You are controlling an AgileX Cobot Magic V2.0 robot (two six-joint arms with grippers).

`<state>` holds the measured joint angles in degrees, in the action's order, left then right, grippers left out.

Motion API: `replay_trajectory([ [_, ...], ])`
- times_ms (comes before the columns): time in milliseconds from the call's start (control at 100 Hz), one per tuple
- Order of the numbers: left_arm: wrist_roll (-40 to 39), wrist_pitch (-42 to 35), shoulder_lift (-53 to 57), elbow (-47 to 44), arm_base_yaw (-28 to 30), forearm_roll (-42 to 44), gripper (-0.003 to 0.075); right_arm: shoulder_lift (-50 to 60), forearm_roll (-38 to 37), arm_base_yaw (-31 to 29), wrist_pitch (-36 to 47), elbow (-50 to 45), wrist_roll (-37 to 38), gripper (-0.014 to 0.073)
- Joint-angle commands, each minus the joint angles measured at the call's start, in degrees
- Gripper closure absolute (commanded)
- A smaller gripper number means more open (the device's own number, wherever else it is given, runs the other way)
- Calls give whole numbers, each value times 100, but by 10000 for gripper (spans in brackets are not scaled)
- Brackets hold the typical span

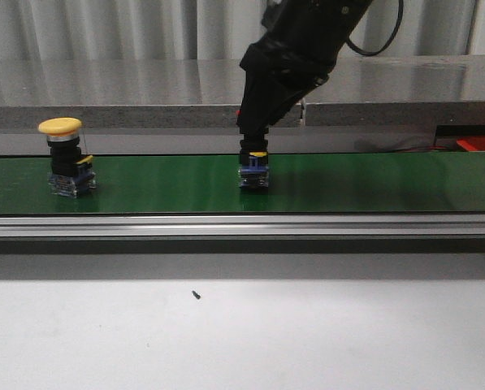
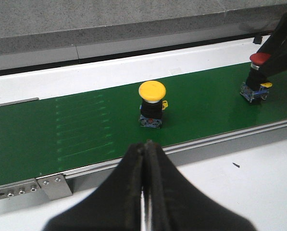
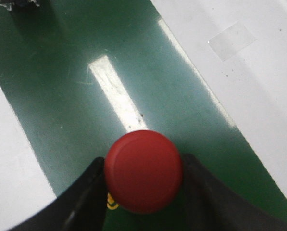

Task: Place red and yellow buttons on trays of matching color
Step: 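Lower the right gripper onto the red button on the belt and grasp, then lift the red button and lower it into the red tray, open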

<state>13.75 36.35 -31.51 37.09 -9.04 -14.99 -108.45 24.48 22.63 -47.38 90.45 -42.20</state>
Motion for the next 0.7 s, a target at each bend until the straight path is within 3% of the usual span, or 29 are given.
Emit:
replay_trajectory([
  [0, 5, -382, -17, 162, -46, -122, 739, 355, 208, -70, 190, 177, -54, 309],
  [290, 5, -382, -17, 162, -46, -122, 739, 906, 300, -662, 116, 161, 240, 309],
  [690, 5, -382, -17, 162, -46, -122, 739, 1580, 275, -2075, -288, 91, 319, 309],
])
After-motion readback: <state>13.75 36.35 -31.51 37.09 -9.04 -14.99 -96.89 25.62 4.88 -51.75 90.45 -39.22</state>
